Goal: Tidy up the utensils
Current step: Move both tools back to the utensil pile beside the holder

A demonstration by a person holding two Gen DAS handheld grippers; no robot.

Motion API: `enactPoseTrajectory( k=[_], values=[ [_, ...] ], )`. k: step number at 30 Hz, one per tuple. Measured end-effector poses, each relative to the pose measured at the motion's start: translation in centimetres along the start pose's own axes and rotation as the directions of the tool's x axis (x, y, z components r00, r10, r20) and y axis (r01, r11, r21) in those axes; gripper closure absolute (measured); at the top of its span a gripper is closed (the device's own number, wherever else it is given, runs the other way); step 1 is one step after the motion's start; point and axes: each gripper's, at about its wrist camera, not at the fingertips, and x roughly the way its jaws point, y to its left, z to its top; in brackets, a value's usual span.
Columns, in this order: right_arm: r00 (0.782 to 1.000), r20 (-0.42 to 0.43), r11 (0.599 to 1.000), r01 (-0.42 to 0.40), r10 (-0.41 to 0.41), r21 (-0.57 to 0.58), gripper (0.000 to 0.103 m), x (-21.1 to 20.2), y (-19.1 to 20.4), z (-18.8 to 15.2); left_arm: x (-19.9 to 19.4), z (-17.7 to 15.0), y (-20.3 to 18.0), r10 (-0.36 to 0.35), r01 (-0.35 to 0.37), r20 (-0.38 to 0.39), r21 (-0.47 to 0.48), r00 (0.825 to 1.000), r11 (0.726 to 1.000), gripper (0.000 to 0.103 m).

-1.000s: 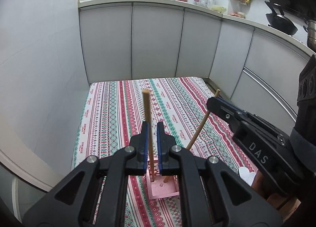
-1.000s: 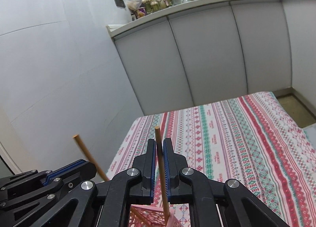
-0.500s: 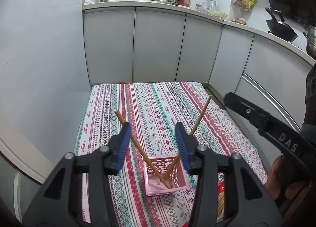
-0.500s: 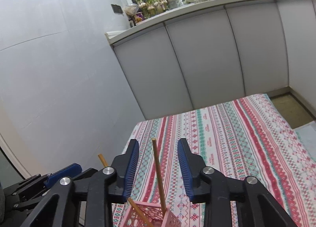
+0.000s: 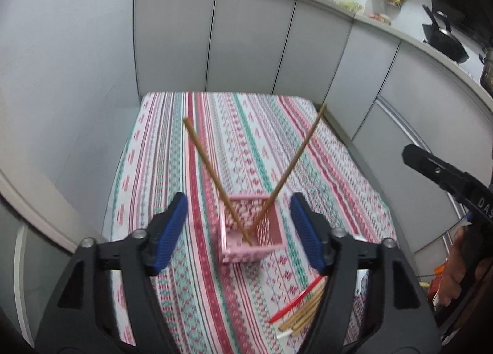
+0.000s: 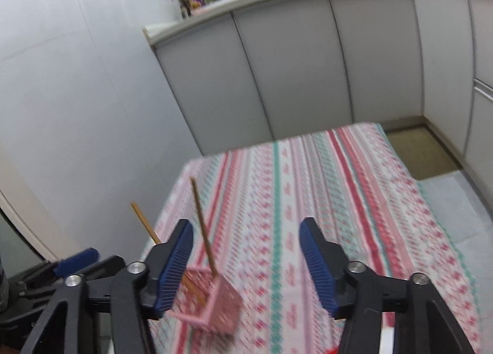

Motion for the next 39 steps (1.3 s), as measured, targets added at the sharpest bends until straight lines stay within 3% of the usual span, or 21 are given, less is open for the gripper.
enactPoseTrajectory(
  k=[6, 10, 16, 32, 36, 39],
  values=[
    [0.986, -0.152, 0.998, 0.066, -0.063, 0.015, 0.025, 0.0, -2.2, -2.0, 0.9, -2.7, -1.5, 0.01, -0.005, -0.111, 0.052, 0.994, 0.999, 0.021],
    [0.957, -0.272, 0.992, 0.117, -0.102, 0.042, 0.021, 0.7, -3.9, -3.8, 1.8, -4.4, -2.7, 0.028, -0.011, -0.167, 0.102, 0.986, 0.995, 0.02],
    [0.914, -0.375, 0.984, 0.177, -0.155, 0.025, 0.021, 1.2, -6.2, -6.2, 2.9, -6.2, -4.7, 0.038, 0.001, -0.233, 0.167, 0.972, 0.986, 0.02],
    [0.811, -0.537, 0.963, 0.268, -0.232, -0.013, 0.019, 2.4, -11.3, -10.0, 7.1, -9.3, -10.4, 0.032, 0.078, -0.337, 0.311, 0.941, 0.947, 0.02],
    [0.799, -0.554, 0.959, 0.284, -0.236, 0.0, 0.019, 2.6, -12.4, -10.2, 8.4, -9.6, -11.7, 0.018, 0.115, -0.369, 0.334, 0.929, 0.936, 0.02],
    [0.793, -0.554, 0.953, 0.303, -0.254, -0.004, 0.019, 2.7, -13.1, -10.0, 9.6, -9.6, -12.7, -0.017, 0.161, -0.402, 0.327, 0.916, 0.931, 0.032]
  ],
)
